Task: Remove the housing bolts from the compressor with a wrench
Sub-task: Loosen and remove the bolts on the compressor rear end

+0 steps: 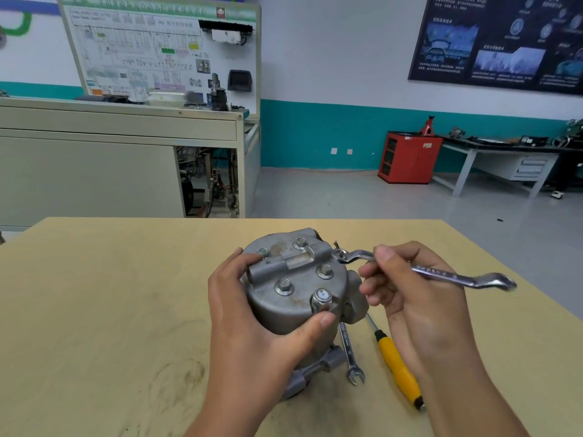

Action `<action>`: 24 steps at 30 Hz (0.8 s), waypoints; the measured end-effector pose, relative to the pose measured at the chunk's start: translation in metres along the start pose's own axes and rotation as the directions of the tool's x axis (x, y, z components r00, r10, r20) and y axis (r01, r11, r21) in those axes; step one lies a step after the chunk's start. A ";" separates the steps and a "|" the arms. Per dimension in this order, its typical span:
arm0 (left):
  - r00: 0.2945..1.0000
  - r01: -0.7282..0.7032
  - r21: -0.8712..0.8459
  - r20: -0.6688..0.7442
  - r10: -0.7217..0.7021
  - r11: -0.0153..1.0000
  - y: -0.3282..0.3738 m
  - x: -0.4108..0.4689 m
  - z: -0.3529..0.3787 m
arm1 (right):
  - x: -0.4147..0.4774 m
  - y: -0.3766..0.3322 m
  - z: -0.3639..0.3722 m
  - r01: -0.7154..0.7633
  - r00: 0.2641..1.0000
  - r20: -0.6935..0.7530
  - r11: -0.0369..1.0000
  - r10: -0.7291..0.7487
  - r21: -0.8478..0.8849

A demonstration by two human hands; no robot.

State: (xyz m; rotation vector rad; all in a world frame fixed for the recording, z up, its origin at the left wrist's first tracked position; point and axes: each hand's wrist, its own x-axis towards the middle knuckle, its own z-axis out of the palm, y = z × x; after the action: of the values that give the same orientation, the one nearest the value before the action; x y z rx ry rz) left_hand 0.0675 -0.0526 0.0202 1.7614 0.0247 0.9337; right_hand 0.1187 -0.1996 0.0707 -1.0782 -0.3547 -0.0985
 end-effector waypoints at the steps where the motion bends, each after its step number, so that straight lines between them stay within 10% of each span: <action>1: 1.000 -0.004 0.005 -0.003 0.004 1.000 0.000 0.000 0.000 | -0.005 0.003 0.003 0.057 0.998 0.000 0.997 -0.057 -0.060; 17: 0.999 -0.036 0.015 -0.020 0.036 0.999 -0.001 0.000 0.001 | -0.033 0.021 0.021 0.202 0.955 -0.126 0.899 -0.269 -0.389; 24: 1.000 -0.027 0.002 -0.017 0.027 1.000 0.000 0.001 0.000 | 0.012 -0.007 -0.007 -0.261 0.960 0.055 0.950 0.274 -0.168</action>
State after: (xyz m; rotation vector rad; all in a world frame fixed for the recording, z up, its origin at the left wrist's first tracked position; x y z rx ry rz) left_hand 0.0684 -0.0525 0.0201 1.7597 0.0131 0.9681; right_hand 0.1298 -0.2077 0.0772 -1.2823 -0.2700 0.1604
